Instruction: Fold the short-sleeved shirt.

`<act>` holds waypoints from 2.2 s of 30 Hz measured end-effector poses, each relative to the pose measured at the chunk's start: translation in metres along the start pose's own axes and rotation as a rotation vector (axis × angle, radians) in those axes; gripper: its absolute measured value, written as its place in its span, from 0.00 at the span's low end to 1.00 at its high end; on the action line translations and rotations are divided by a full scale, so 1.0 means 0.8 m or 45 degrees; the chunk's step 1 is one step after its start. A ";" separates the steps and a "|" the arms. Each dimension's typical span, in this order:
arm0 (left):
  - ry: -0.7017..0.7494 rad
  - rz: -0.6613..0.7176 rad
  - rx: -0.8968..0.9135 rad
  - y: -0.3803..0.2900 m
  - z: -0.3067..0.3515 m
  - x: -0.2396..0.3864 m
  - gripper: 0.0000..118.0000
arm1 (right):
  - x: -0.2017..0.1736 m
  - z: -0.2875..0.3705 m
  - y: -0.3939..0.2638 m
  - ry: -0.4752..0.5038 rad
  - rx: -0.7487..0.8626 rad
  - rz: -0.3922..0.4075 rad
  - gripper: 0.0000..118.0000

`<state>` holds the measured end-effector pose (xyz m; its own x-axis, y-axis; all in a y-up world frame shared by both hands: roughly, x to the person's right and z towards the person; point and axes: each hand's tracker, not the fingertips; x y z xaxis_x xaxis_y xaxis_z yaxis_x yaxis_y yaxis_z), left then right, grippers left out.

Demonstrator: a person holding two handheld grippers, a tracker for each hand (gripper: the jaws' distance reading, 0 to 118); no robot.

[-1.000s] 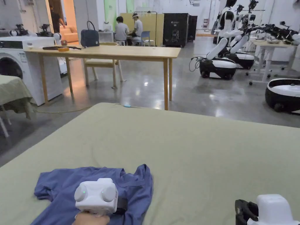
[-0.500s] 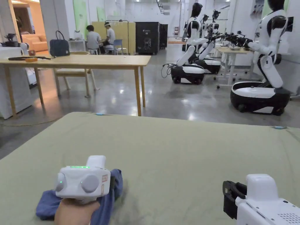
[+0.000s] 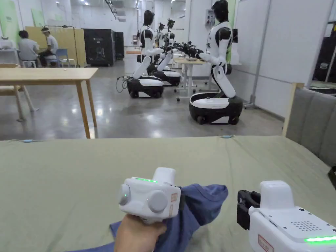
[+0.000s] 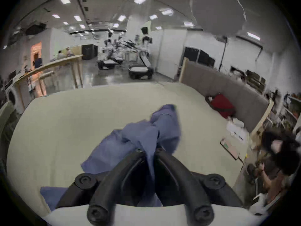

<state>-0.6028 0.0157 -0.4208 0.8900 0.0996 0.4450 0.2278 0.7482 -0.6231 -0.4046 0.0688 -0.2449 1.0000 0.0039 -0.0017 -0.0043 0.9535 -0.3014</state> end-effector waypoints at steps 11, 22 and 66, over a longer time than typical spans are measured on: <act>0.090 -0.002 -0.053 -0.059 -0.080 0.034 0.60 | 0.060 -0.015 -0.030 -0.038 -0.088 -0.008 0.03; 0.478 -0.079 0.308 -0.128 0.245 -0.099 0.99 | -0.010 -0.027 -0.042 0.084 -0.110 0.018 0.03; 0.659 0.288 -0.208 -0.197 0.103 -0.354 0.05 | 0.070 -0.244 -0.190 0.260 -0.789 0.413 0.99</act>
<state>-0.9229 -0.0768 -0.3955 0.9913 -0.1190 -0.0569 0.0312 0.6311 -0.7751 -0.3481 -0.1348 -0.3853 0.9287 0.1435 -0.3419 -0.3602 0.5680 -0.7400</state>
